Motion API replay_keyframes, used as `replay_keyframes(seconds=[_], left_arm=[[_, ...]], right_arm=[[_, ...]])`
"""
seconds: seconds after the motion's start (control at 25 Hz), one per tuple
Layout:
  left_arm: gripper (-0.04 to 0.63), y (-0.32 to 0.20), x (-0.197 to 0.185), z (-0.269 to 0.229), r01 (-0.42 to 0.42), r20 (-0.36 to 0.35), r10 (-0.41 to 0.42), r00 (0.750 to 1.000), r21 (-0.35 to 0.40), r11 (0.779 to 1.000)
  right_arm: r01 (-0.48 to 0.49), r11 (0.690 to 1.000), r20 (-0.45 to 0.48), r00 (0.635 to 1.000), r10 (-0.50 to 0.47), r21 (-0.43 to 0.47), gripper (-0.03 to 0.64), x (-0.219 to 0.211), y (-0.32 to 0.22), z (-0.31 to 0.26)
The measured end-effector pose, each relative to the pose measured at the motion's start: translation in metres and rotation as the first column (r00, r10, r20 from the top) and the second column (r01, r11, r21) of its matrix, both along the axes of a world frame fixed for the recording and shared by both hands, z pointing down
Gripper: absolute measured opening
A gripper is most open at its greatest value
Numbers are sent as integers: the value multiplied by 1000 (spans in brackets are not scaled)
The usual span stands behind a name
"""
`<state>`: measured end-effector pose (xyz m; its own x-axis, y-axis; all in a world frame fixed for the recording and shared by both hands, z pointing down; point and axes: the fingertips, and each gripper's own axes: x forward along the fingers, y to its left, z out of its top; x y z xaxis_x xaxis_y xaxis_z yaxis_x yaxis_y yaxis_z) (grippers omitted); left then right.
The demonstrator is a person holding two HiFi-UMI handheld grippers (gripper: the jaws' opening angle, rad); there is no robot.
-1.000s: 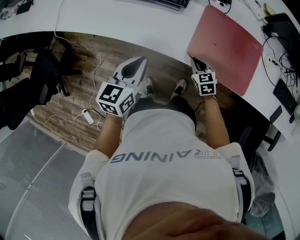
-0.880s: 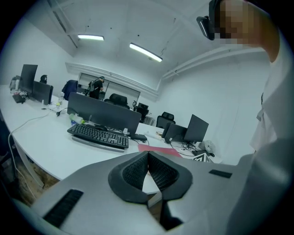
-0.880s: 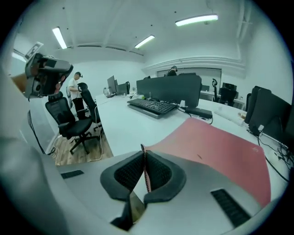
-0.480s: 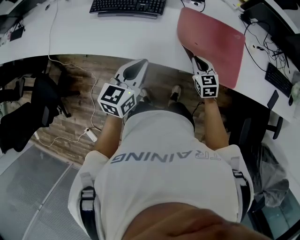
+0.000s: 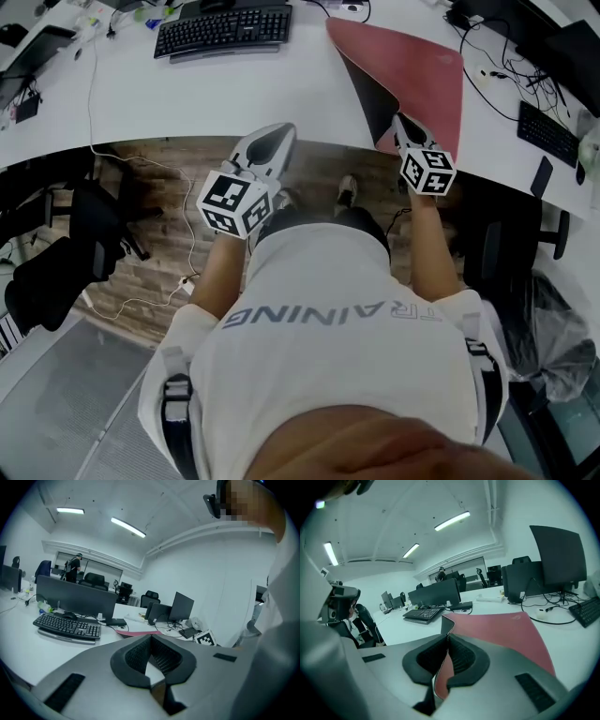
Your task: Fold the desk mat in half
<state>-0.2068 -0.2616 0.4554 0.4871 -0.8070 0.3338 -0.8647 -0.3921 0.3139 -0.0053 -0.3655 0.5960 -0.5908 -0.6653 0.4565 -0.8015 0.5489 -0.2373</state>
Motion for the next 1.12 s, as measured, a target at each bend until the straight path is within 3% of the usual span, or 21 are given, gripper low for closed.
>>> replay_keyframes(seconds=[0.4,0.68,1.12], left_arm=[[28,-13,46,1,-54,-3,54,999,-1,999],[28,-19,76,0,-108,3,108,994,2,994],[28,-31,119,4,-205,10,205,979,-8,979]], right_arm=[[-157,985,114,980,165,-75,32,69,-7,5],[-252,961,132,955,265,-110,34,111,-1,13],[-430,871,79,885,458,-237,33,180,20,60]])
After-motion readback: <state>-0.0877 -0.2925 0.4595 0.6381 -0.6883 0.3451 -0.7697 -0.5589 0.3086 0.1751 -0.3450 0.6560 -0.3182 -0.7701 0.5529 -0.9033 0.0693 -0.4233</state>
